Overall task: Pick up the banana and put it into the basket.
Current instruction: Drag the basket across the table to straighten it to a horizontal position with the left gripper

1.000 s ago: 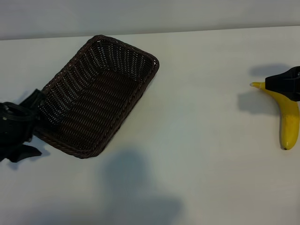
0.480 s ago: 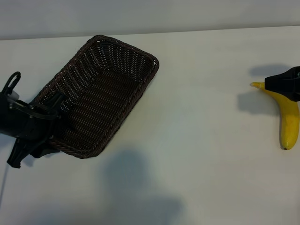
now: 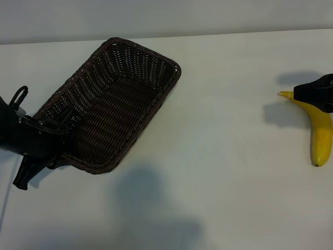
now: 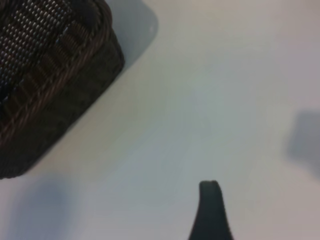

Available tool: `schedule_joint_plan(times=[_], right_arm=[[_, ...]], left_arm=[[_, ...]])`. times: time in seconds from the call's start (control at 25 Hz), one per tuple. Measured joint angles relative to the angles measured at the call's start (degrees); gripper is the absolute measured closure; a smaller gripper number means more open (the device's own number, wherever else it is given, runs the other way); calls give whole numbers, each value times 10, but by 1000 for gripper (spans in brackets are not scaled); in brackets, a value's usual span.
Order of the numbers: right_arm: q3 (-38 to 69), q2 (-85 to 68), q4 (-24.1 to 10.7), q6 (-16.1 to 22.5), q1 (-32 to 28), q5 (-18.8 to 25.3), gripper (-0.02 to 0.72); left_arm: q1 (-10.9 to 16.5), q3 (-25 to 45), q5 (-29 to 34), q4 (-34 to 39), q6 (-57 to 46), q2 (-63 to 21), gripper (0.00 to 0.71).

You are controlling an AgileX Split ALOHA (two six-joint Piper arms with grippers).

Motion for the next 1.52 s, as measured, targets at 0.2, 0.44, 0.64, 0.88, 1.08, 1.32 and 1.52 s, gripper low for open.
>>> schedule_joint_plan(times=[0.2, 0.44, 0.64, 0.88, 1.08, 1.32, 1.52], right_arm=[[0, 0, 0, 0, 0, 0, 163], [0, 0, 0, 0, 0, 0, 163], [0, 0, 0, 0, 0, 1, 163], [0, 0, 0, 0, 0, 1, 163], [0, 0, 0, 0, 0, 1, 163], [0, 0, 0, 0, 0, 1, 163], [0, 0, 0, 0, 0, 1, 163]], left_arm=[[0, -1, 2, -3, 0, 0, 558], [0, -60, 56, 9, 31, 0, 559], [0, -139, 122, 21, 95, 3, 559], [0, -214, 205, 42, 201, 27, 559], [0, -281, 297, 44, 319, 86, 559], [-10, -345, 332, 26, 427, 143, 559], [-32, -352, 313, 20, 456, 179, 559]])
